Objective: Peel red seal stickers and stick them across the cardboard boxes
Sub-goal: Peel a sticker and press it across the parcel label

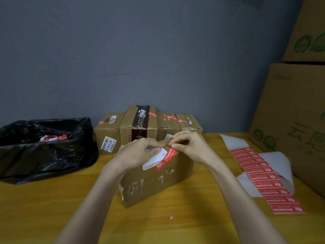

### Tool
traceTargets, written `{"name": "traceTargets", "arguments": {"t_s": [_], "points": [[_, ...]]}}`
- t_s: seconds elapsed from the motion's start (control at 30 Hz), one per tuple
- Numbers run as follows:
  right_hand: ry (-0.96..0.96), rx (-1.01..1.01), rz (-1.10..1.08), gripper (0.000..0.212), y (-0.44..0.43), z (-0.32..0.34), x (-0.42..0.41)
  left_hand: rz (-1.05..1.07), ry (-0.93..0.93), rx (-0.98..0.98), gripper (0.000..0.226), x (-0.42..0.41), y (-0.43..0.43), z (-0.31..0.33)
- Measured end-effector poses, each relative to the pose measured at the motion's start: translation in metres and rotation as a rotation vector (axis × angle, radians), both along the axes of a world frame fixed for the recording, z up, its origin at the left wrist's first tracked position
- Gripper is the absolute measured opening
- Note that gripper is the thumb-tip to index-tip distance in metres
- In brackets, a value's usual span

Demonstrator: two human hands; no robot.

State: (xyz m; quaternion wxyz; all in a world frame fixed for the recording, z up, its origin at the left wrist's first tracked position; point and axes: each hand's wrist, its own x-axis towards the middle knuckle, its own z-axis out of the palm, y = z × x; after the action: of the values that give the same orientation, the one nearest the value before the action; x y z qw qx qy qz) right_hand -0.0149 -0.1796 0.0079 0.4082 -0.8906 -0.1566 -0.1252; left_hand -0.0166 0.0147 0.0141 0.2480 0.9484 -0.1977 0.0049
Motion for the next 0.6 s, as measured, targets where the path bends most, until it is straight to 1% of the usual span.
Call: {"name": "traceTargets", "arguments": {"t_s": [0.13,0.2,0.3,0.4,0.5,0.6], "points": [[0.018,0.023,0.028,0.028,0.002,0.0011,0.0006,-0.007,-0.017,-0.003,0.029,0.0039,0.0011,-0.0041],[0.035,0.028,0.036,0.027,0.0028,0.0021,0.0,0.003,-0.026,-0.023,0.029,0.0039,0.0008,-0.0053],[0.059,0.025,0.039,0.026,0.0046,0.0039,-0.0031,-0.015,-0.069,-0.107,0.024,0.0025,0.002,-0.007],[0.07,-0.007,0.024,0.027,0.007,0.0025,-0.0049,-0.013,-0.133,-0.173,0.016,0.0005,0.0042,-0.0077],[0.07,-0.055,0.004,0.023,0.0082,0.0006,-0.005,-0.03,-0.177,-0.21,0.014,-0.0021,0.0028,-0.0049],[0.054,0.011,0.004,0.012,0.006,0.0006,-0.0058,-0.045,-0.197,-0.204,0.014,-0.0027,0.0016,-0.0025]]}}
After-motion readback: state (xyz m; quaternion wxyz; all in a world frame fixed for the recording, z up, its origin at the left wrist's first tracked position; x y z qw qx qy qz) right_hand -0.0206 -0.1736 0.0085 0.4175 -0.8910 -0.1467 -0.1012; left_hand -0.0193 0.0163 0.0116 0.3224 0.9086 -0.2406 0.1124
